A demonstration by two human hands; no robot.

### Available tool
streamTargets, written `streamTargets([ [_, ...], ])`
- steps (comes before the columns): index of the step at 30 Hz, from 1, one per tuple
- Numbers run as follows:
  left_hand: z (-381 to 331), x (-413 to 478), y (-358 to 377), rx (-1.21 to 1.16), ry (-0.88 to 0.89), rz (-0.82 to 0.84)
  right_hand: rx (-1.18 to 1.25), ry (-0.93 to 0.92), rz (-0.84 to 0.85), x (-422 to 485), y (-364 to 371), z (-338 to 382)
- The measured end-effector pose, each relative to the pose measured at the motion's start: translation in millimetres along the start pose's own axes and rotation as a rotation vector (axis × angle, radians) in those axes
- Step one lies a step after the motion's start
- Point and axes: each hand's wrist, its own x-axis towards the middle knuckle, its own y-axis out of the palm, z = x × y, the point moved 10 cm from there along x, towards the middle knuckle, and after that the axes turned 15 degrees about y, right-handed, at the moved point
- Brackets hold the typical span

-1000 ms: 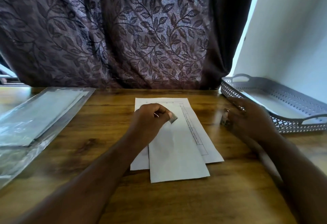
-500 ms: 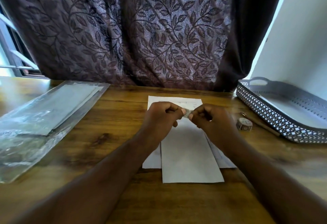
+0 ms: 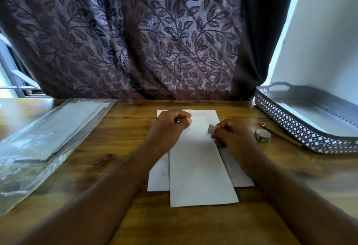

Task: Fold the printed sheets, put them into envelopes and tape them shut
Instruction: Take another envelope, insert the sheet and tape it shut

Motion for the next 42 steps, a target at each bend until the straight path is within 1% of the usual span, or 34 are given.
streamTargets([
  [3, 9, 27, 12, 0.205, 0.013, 0.101, -0.045, 0.001, -0.017, 2, -1, -5],
  [5, 20, 43, 24, 0.372, -0.029, 0.219, -0.076, -0.008, -0.021, 2, -1, -4],
  [7, 27, 56, 42, 0.488, -0.016, 0.363, -0.114, -0.012, -0.028, 1, -1, -3],
  [9, 29, 66, 49, 0.541, 0.031, 0.437, -0.147, -0.02, -0.027, -1, 1, -2],
  [11, 30, 75, 51, 0.536, 0.048, 0.458, -0.172, -0.029, -0.034, 0, 1, 0],
  [15, 33, 86, 62, 0.553, 0.079, 0.556, -0.189, -0.028, -0.027, -1, 2, 2],
  [18, 31, 92, 63, 0.49, 0.063, 0.57, -0.164, -0.014, 0.001, -2, 4, 2],
  [20, 25, 93, 61, 0.455, 0.04, 0.571, -0.071, 0.008, 0.024, 0, 3, -2],
  [23, 17, 89, 56, 0.48, 0.033, 0.587, 0.073, 0.039, 0.068, 0, 4, -5],
  [26, 9, 79, 51, 0.415, 0.002, 0.577, 0.143, 0.021, 0.099, -1, 3, 1],
  [28, -1, 65, 51, 0.366, 0.013, 0.577, 0.158, -0.025, 0.097, -1, -5, 9],
  [31, -16, 36, 68, 0.245, 0.06, 0.616, 0.067, -0.059, 0.059, 3, -19, 13],
  [34, -19, 13, 83, 0.22, 0.074, 0.644, -0.072, 0.002, 0.128, 8, -16, 4],
  [36, -20, 6, 85, 0.221, 0.109, 0.624, -0.16, 0.005, 0.169, 10, -11, 3],
  [39, -22, -1, 83, 0.236, 0.146, 0.575, -0.288, -0.032, 0.141, 14, -12, 5],
  [42, -14, -7, 81, 0.243, 0.151, 0.541, -0.392, -0.029, 0.14, 14, -9, 0],
])
